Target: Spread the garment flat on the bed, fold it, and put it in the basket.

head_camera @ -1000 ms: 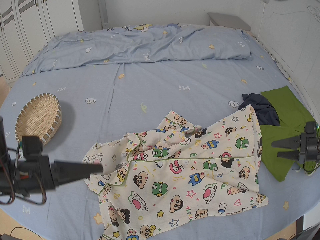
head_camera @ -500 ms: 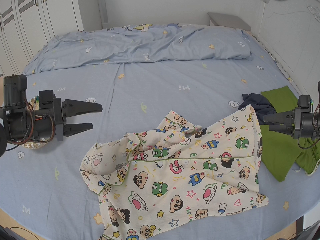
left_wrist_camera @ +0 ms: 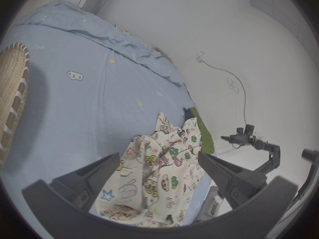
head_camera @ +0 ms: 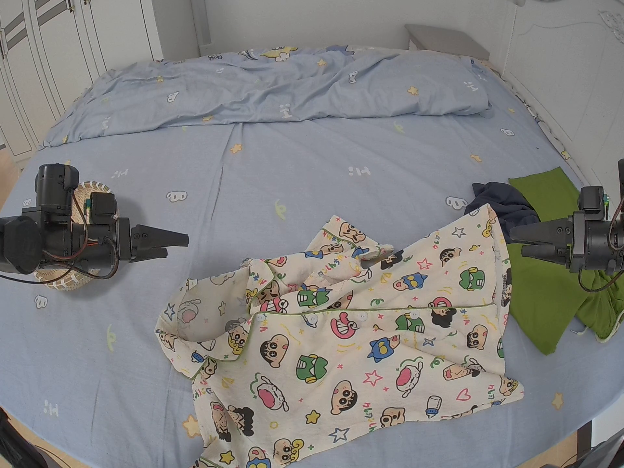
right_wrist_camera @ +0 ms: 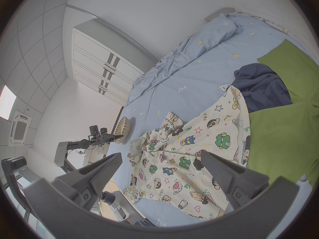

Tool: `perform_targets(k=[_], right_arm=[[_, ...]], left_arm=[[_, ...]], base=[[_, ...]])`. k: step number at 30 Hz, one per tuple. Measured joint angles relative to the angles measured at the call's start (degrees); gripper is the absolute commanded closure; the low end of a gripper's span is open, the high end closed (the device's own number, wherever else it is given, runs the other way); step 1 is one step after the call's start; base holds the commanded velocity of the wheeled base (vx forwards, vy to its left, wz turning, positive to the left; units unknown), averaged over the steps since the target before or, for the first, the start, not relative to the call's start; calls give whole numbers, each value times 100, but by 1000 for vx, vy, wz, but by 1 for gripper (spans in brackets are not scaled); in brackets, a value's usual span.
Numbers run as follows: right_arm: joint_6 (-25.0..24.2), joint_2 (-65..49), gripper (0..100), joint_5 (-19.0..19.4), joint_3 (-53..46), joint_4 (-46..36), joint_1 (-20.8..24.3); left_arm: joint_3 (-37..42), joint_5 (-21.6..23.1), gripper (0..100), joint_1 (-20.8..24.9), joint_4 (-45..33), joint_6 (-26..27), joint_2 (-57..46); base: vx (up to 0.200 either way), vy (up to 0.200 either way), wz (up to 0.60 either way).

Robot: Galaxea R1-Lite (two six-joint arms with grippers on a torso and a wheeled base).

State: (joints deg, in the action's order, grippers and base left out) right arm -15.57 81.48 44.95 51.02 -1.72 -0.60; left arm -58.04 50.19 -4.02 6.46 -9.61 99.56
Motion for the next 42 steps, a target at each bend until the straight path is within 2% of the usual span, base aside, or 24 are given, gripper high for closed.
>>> perform_targets(k=[6, 16, 27, 28, 42], right_arm=[[2, -50, 0, 7, -50, 5, 35], [16, -78, 0, 10, -116, 13, 119], [27, -89, 0, -4, -152, 13, 216], [29, -89, 0, -4, -155, 16, 217], [29, -89, 0, -4, -179, 13, 246]], left_arm=[[-85, 41, 0, -167, -11, 402, 529], [-345, 67, 0, -210, 10, 436, 1213], [-729, 59, 0, 12, -6, 505, 1740], [-764, 63, 100, 22, -11, 510, 1783], [-916, 69, 100, 166, -33, 516, 2089]], base=[[0, 0, 0], [0, 0, 0], [0, 0, 0], [0, 0, 0], [0, 0, 0]])
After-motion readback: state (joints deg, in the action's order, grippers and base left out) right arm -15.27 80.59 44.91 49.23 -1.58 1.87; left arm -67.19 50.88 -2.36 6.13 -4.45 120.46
